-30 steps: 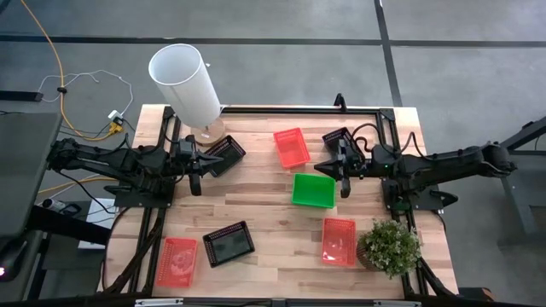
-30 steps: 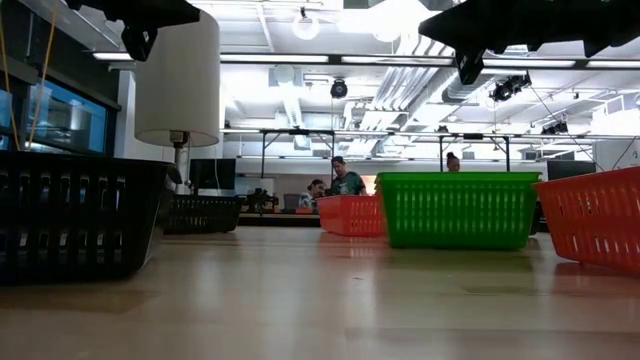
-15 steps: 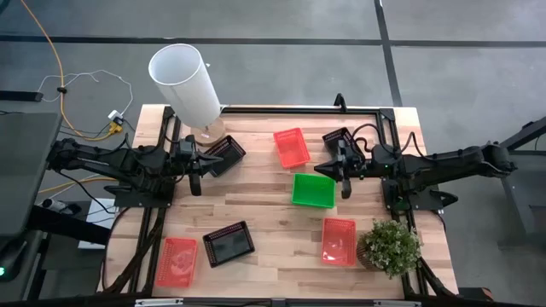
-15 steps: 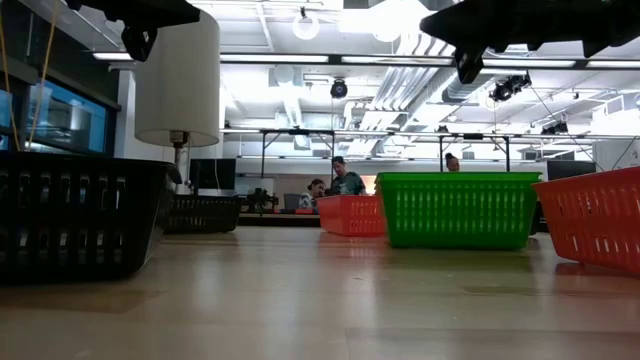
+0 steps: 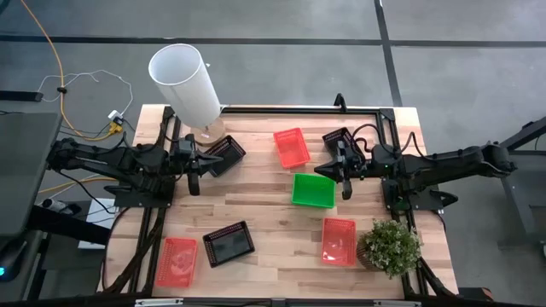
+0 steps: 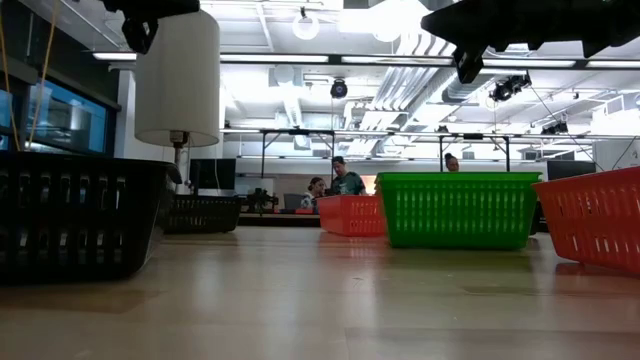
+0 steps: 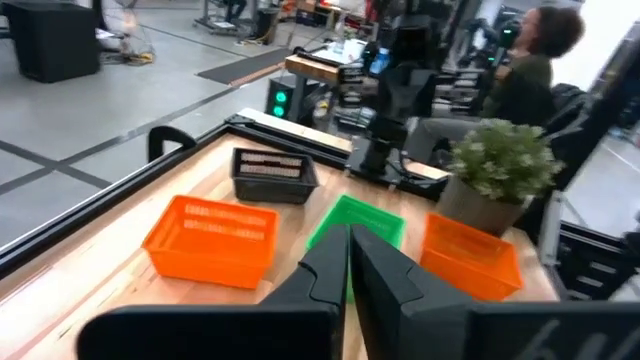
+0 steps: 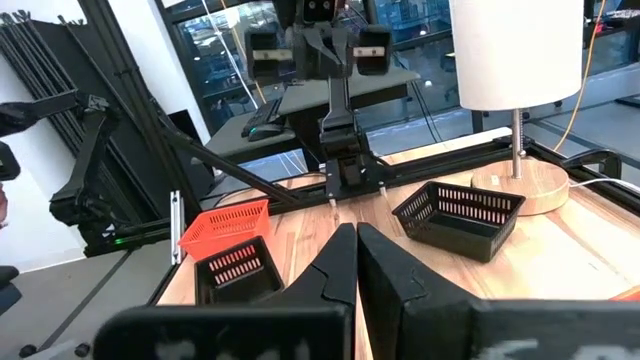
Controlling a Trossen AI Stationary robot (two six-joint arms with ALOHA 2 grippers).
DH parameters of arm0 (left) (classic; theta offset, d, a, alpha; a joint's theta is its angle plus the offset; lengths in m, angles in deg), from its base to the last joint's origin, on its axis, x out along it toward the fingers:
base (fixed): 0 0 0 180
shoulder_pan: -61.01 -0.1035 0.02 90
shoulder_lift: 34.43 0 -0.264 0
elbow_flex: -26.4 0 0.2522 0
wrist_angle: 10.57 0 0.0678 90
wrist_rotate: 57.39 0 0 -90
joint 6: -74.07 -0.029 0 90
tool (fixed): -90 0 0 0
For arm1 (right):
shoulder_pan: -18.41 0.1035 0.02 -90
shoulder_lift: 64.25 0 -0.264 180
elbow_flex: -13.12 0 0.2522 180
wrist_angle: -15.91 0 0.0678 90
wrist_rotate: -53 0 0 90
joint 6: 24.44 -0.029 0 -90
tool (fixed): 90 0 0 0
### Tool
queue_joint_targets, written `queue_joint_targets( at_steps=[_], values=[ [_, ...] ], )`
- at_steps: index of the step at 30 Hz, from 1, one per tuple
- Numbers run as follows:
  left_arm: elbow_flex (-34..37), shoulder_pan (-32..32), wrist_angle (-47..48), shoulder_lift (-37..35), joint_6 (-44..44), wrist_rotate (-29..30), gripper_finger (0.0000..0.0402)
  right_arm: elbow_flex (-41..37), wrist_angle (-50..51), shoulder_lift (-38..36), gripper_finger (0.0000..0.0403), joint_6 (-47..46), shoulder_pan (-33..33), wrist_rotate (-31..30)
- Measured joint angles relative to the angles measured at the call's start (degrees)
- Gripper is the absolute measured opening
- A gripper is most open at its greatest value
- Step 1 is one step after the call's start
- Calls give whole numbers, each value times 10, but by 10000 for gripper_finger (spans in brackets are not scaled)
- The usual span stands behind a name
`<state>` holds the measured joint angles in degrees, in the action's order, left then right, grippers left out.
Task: Stack baskets by color
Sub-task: Stack the bottom left orange bin on top of the top orange bin
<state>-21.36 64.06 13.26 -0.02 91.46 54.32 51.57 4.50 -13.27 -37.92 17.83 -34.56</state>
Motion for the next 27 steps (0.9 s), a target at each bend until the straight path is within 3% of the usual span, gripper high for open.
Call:
queue_joint_targets(
  at_steps=[5, 9, 15, 21, 27],
  values=[
    [-80, 1, 124, 27, 9, -53, 60, 0, 0, 0, 0, -4, 0, 0],
    [-161, 7, 282, 74, 27, -146, 118, 0, 0, 0, 0, -10, 0, 0],
    [-210, 78, 437, 147, 80, -256, 180, 0, 1, 0, 0, -10, 0, -1],
    [-209, 214, 513, 219, 155, -260, 191, 0, 1, 0, 0, -10, 0, -1],
    [-184, 333, 510, 279, 245, -235, 191, 0, 9, 0, 0, -6, 0, -2]
  ],
)
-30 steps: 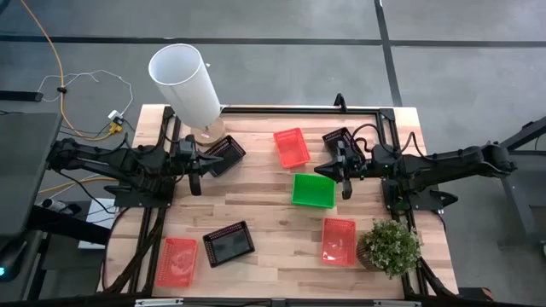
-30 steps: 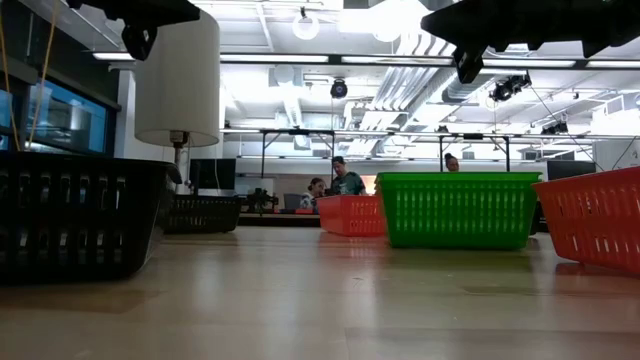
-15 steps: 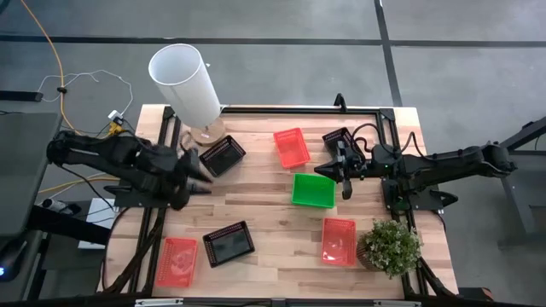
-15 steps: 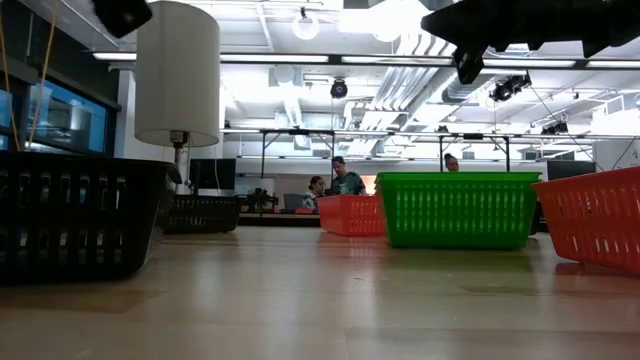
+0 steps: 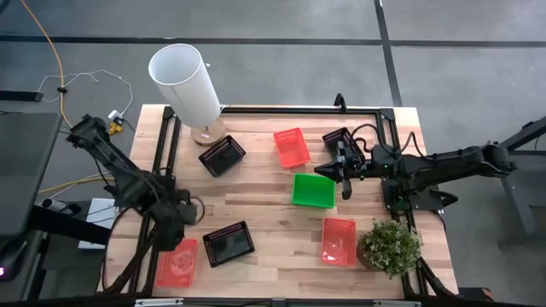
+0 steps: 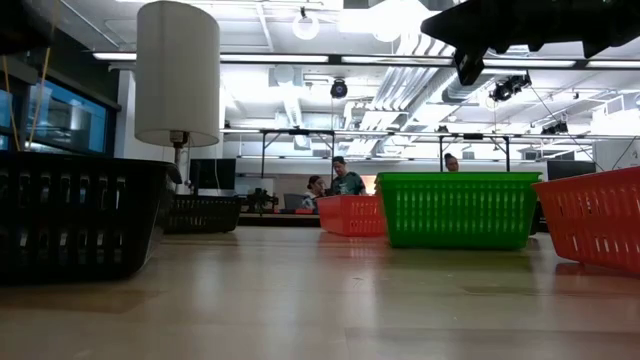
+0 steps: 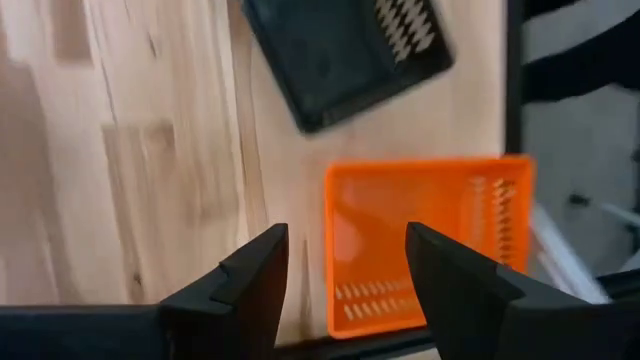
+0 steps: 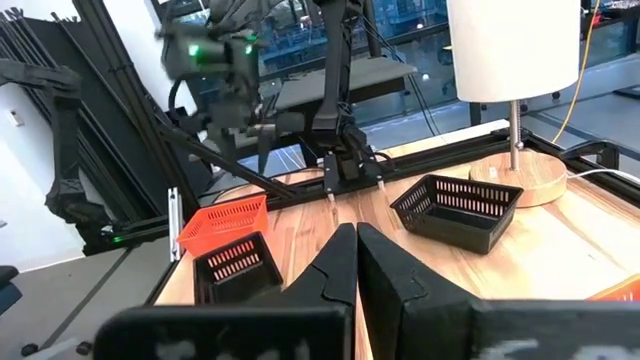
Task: Stack baskets by color
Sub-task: Stack the bottom left orange bin on top of the top orange bin
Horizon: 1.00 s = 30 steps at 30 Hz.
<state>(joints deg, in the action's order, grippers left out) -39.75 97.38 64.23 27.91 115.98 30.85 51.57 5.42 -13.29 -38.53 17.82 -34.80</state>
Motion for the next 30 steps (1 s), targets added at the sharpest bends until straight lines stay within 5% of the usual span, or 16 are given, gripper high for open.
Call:
queue_joint_targets(
  at_steps=[8, 23, 30],
  values=[
    [97, 86, -104, 30, 50, 4, 191, 0, 6, 0, 0, -1, 0, 0],
    [177, 91, -192, 64, 69, 5, 185, 0, 9, 0, 0, -4, 0, 2],
    [177, 91, -191, 65, 50, 2, 68, 0, 9, 0, 0, -4, 0, -2]
  ],
)
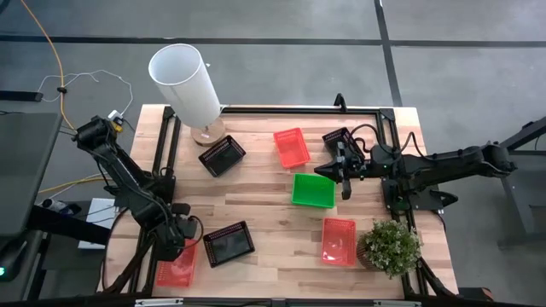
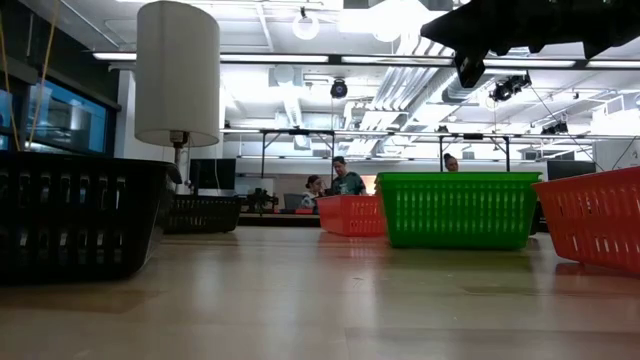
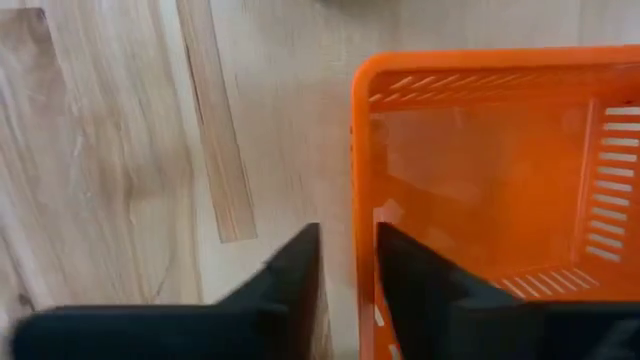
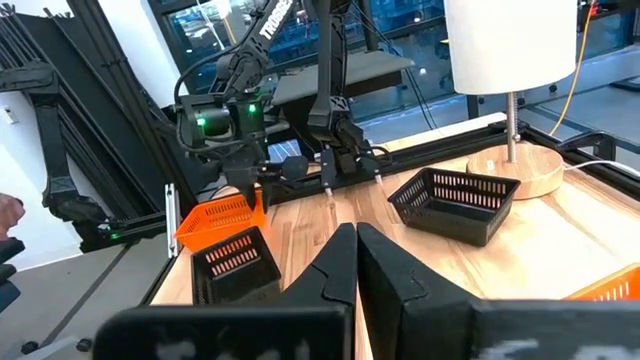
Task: Stack baskets by color
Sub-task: Stack the bottom left orange bin on top of the top orange bin
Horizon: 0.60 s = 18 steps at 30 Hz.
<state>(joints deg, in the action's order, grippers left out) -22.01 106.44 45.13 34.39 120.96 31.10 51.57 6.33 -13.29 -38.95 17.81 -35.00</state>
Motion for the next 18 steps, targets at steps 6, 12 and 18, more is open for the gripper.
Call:
queue_joint_targets(
  at_steps=[6, 12, 18],
  values=[
    [0, 0, 1, -8, -1, -63, 16, 0, 0, 0, 0, 0, 0, 0],
    [-34, -14, 9, -78, 9, -105, 5, 0, 0, 0, 0, 0, 0, 0],
    [-122, -72, 38, -186, 8, -45, 2, 0, 0, 0, 0, 0, 0, 0]
  ],
)
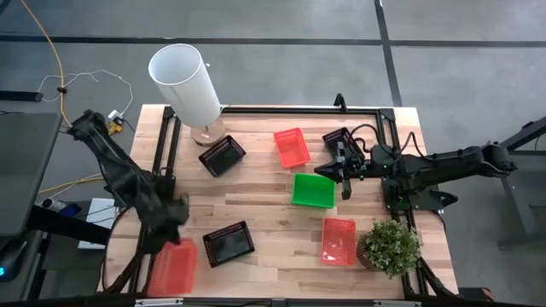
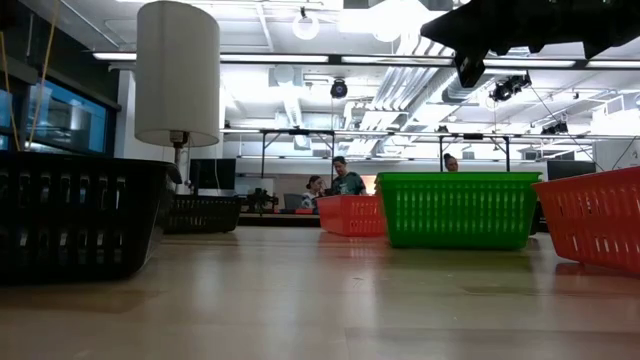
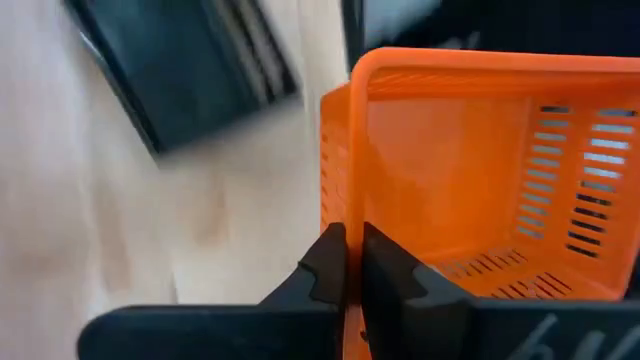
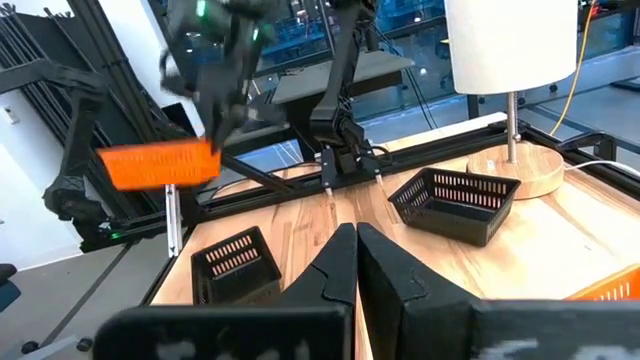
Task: Stack baskets by color
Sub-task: Stack the bottom left orange bin on top of the top orange bin
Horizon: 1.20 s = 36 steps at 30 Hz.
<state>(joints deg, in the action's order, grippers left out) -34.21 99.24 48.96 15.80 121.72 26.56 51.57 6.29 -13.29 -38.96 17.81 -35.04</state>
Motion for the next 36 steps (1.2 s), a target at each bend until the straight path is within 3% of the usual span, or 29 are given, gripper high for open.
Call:
queue_joint_targets(
  at_steps=[7, 11, 17, 22, 26, 31, 36],
  values=[
    [-101, -119, -20, -27, -118, 252, 1, 0, -42, 0, 0, -1, 0, 0],
    [-106, -199, -113, -7, -215, 325, 0, 0, -109, 0, 0, 0, 0, 0],
    [-65, -302, -320, 0, -371, 305, 0, 0, -185, 0, 0, 15, 0, 3],
    [42, -391, -511, 0, -342, 227, 0, 0, -188, 0, 0, 18, 0, 7],
    [139, -426, -657, 7, -306, 210, 0, 0, -185, 0, 0, 15, 0, 16],
    [204, -441, -727, 9, -282, 212, 0, 0, -180, 0, 0, 21, 0, 16],
    [210, -442, -733, 9, -277, 205, 0, 0, -174, 0, 0, 22, 0, 17]
  ],
)
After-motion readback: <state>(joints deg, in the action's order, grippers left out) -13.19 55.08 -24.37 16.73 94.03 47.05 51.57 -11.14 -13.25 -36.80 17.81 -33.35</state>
